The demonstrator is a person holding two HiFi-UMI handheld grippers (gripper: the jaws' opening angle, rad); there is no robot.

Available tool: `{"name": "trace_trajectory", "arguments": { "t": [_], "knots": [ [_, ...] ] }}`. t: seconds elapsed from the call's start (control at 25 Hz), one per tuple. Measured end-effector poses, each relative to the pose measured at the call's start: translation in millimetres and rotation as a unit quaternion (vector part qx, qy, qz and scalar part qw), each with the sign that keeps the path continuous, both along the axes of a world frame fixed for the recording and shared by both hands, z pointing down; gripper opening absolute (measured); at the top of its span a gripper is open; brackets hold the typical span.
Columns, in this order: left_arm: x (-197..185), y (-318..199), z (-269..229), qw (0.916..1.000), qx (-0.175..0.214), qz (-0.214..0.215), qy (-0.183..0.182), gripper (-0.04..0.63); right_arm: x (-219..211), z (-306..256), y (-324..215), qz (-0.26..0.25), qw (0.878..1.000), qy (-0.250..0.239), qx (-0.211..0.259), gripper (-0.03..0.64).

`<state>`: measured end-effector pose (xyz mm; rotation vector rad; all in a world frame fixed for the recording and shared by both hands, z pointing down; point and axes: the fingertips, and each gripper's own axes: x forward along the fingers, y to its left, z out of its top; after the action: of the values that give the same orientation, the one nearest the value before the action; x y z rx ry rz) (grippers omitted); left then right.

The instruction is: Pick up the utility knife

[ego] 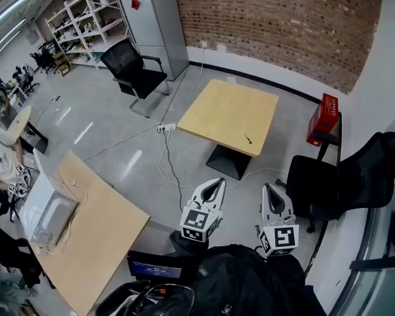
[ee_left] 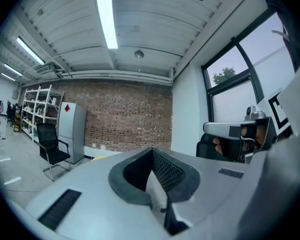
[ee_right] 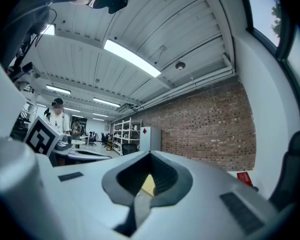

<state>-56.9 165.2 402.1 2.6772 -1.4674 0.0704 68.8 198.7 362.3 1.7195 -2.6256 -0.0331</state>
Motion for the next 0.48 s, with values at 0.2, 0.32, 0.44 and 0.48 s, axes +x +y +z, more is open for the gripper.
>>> {"name": "trace_trajectory", "arguments": {
  "t": [0.2, 0.32, 0.44, 0.48],
  "knots": [
    [-10, 7, 2, 1.0000, 0.003, -0.007, 0.006, 0.000, -7, 7, 7, 0.003, 1.000, 0.004, -0.011, 0.003],
    [-20, 11, 7, 1.0000, -0.001, -0.008, 0.006, 0.000, -15, 14, 11, 0.005, 1.000, 0.005, -0.017, 0.003],
    [-24, 16, 18, 0.9998, -0.018, 0.003, 0.003, 0.000, -22, 22, 17, 0.009, 1.000, 0.003, -0.027, 0.003],
    [-24, 19, 22, 0.9997, -0.024, 0.007, 0.002, 0.000, -24, 25, 19, 0.010, 1.000, 0.003, -0.030, 0.003]
  ]
}}
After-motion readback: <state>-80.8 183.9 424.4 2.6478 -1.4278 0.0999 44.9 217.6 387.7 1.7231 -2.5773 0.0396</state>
